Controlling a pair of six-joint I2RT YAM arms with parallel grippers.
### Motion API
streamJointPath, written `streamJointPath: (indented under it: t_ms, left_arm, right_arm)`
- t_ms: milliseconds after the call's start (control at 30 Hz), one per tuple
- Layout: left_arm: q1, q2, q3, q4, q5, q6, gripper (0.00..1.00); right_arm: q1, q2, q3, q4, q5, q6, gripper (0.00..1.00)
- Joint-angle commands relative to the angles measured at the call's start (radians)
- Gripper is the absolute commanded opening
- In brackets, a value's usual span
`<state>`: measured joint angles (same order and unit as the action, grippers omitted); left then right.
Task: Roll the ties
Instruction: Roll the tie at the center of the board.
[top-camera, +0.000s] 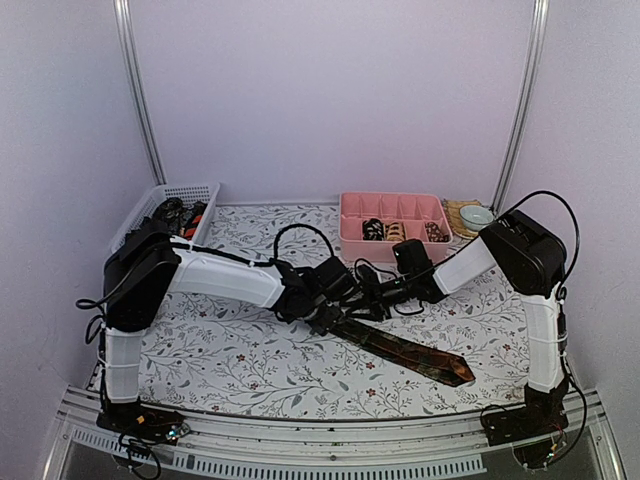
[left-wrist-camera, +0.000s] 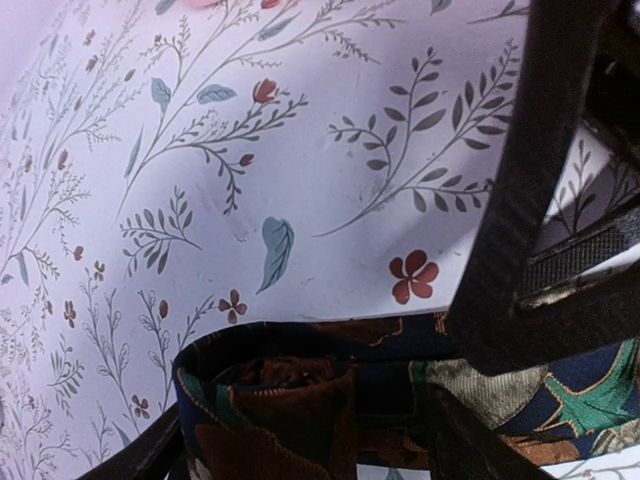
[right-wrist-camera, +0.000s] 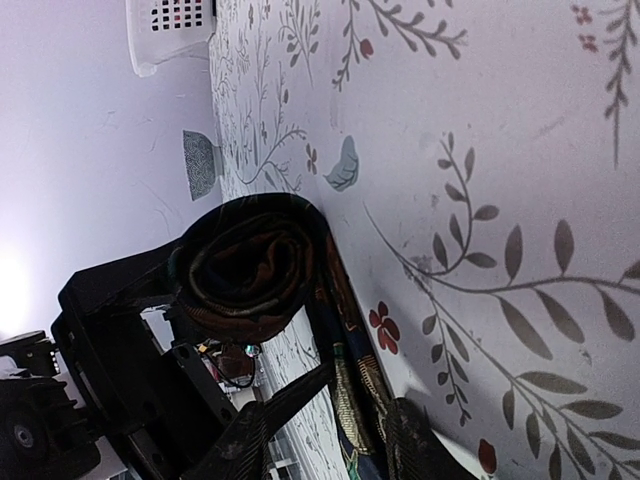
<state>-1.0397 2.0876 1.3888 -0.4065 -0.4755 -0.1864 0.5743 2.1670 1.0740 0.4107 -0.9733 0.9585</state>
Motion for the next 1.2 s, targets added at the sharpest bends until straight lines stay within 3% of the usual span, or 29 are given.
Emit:
streamJointPath:
  t_ms: [0,200,567,867,1067,1167]
  left_arm:
    - [0.0,-0.024,0.023,-0.047,-0.032,0.013,0.73]
    - [0.001,-0.028,0.026,-0.054,-0.05,0.021,0.67]
    - [-0.011,-0.02,0.027,-0.048,-0.058,0.06,0.41]
    - [-0.098,0.048,0.027,-0.083,-0.203,0.141,0.31]
    - [-0.123,0.068,0.02,-0.08,-0.23,0.162,0.31]
    - [-0.122,0.063,0.017,-0.078,-0.226,0.159,0.38]
  right_arm:
    - [-0.007,-0.009,0.02,-0.02,0.017,-0.022,0.4]
    - [-0.006,-0.01,0.022,-0.03,0.018,-0.028,0.4]
    - [-0.007,-0.01,0.025,-0.03,0.014,-0.027,0.4]
    - [-0.007,-0.007,0.035,-0.038,0.014,-0.026,0.4]
    - [-0.007,-0.009,0.035,-0.042,0.016,-0.026,0.4]
    - [-0.008,-0.012,0.036,-0.045,0.019,-0.027,0.4]
